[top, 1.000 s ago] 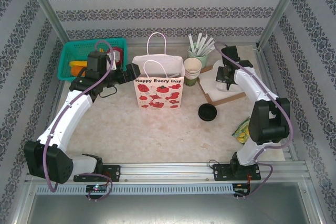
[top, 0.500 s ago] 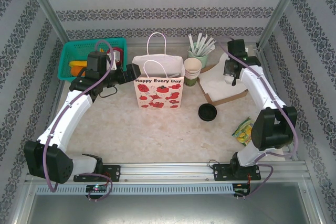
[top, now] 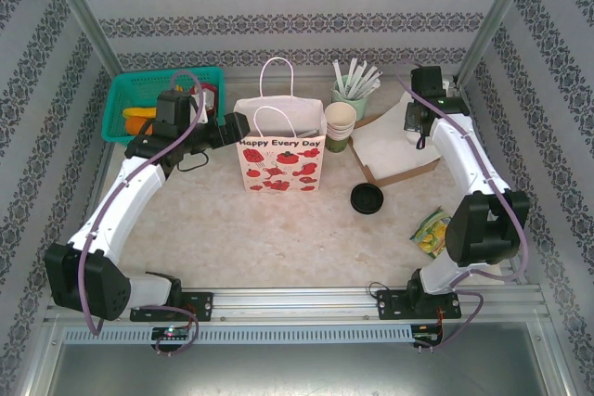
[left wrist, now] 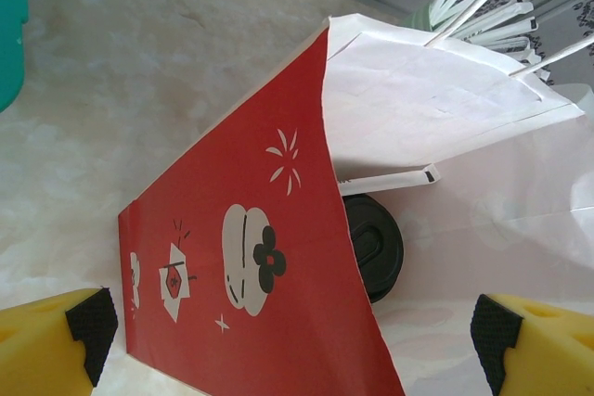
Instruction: Pack the takeout coffee
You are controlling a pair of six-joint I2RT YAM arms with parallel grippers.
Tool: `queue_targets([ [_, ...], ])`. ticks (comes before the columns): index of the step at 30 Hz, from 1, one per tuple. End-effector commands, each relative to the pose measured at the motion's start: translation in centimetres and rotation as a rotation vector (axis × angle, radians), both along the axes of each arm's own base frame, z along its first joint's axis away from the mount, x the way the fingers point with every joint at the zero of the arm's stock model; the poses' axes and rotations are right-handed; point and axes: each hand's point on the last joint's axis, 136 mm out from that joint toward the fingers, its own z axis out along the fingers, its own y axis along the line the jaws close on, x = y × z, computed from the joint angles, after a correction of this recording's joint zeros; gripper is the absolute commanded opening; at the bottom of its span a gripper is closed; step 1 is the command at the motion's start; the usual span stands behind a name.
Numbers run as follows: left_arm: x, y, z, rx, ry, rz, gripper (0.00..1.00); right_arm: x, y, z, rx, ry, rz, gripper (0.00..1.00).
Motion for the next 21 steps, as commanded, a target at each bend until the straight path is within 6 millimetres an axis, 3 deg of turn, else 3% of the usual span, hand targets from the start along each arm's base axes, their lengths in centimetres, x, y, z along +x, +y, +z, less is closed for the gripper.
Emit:
queue_targets([
  [1, 0.2, -0.6, 1.5, -0.012, -0.04, -0.027, 1.0, 0.0, -1.3, 2.0, -0.035, -0.027, -0.026, 0.0],
  [5, 0.2, -0.7, 1.3, -0.016, -0.036, -0.025, 1.0, 0.4, -1.5, 2.8, -0.049, -0.031, -0.018, 0.0],
  [10, 0.1, -0.7, 1.4, -0.017, -0.037, -0.027, 1.0, 0.8, -1.3, 2.4, -0.044, -0.015, -0.005, 0.0],
  [15, 0.1, -0.7, 1.2, -0.016, -0.036, -0.027, 1.0, 1.1, 1.3, -0.9, 0.085, 0.039, 0.063, 0.0],
  [21, 0.1, -0.7, 1.1, -0.013, -0.033, -0.032, 1.0, 0.9, 4.3, -4.7, 0.178, 0.142, 0.157, 0.24],
])
